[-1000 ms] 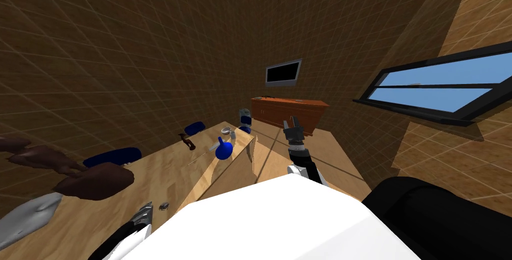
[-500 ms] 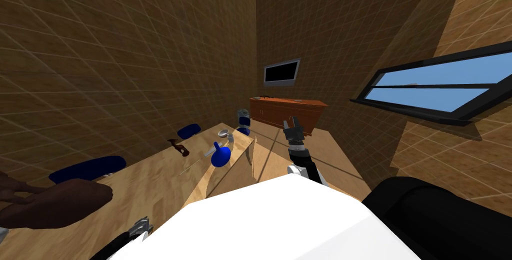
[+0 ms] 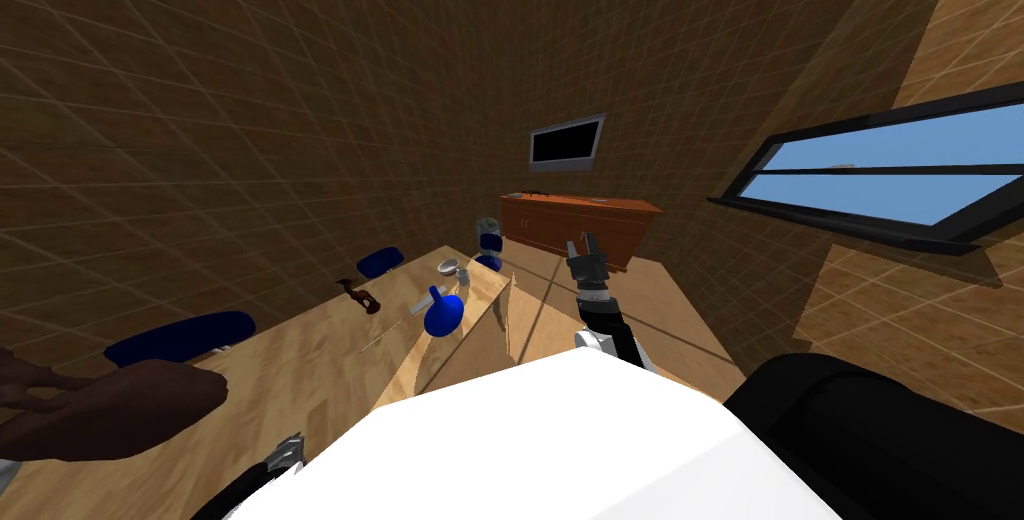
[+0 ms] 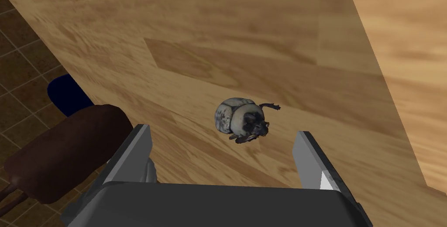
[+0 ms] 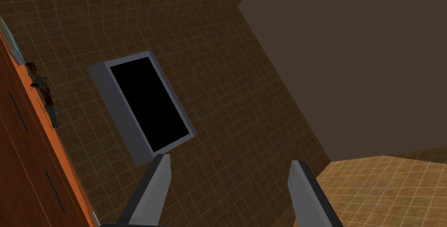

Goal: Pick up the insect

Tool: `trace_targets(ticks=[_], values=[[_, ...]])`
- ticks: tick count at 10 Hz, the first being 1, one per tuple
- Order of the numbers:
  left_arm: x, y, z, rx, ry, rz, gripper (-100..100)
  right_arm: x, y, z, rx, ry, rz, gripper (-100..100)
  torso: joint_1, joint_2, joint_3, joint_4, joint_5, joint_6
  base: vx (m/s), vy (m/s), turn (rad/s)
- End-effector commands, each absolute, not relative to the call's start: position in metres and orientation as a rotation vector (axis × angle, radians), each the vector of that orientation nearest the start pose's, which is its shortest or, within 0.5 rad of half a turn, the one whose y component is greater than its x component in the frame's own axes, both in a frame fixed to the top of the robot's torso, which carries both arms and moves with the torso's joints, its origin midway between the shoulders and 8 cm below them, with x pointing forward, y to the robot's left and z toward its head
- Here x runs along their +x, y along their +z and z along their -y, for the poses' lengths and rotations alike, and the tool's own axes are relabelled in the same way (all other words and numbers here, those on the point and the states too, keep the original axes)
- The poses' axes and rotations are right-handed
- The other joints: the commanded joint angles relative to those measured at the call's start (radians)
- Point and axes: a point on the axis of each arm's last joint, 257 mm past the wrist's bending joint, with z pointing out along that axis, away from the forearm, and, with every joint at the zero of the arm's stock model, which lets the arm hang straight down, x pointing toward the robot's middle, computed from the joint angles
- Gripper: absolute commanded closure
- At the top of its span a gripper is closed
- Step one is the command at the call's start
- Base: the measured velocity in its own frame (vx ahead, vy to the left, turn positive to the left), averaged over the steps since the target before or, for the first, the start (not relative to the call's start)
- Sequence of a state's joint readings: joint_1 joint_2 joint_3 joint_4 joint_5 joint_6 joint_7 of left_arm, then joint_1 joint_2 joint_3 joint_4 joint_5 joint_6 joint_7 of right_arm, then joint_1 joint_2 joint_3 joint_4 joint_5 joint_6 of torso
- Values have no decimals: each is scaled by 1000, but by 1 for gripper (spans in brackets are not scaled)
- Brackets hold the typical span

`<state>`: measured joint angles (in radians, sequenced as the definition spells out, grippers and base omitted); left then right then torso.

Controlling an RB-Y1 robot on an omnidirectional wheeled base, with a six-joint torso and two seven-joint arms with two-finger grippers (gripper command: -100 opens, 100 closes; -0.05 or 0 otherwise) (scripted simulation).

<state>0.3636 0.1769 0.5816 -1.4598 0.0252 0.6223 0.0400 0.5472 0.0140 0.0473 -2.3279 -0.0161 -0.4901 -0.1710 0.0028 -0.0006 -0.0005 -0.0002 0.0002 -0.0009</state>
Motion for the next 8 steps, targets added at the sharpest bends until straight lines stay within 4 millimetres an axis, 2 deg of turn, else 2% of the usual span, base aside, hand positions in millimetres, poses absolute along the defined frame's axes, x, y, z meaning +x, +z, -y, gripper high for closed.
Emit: trace_targets(ticks=[1,2,3,7,8], values=[[179,-479,-597,-2132,-31,-1156,-100,335,29,271,752,1500,-542,0,0,0,0,0,0,0,38,39,25],[179,-477,-597,-2134,-29,-1155,-100,335,29,271,752,1500,-542,0,0,0,0,0,0,0,17,17,2],[179,-478,-597,-2132,-30,-1154,100,335,29,271,752,1500,-542,0,-2,1,1,0,0,0,0,0,0],[180,-476,-598,-2129,-33,-1153,100,335,29,271,752,1500,-542,0,-2,2,1,0,0,0,0,0,0],[181,-476,-598,-2127,-33,-1153,0,335,29,271,752,1500,-542,0,-2,2,1,0,0,0,0,0,0]])
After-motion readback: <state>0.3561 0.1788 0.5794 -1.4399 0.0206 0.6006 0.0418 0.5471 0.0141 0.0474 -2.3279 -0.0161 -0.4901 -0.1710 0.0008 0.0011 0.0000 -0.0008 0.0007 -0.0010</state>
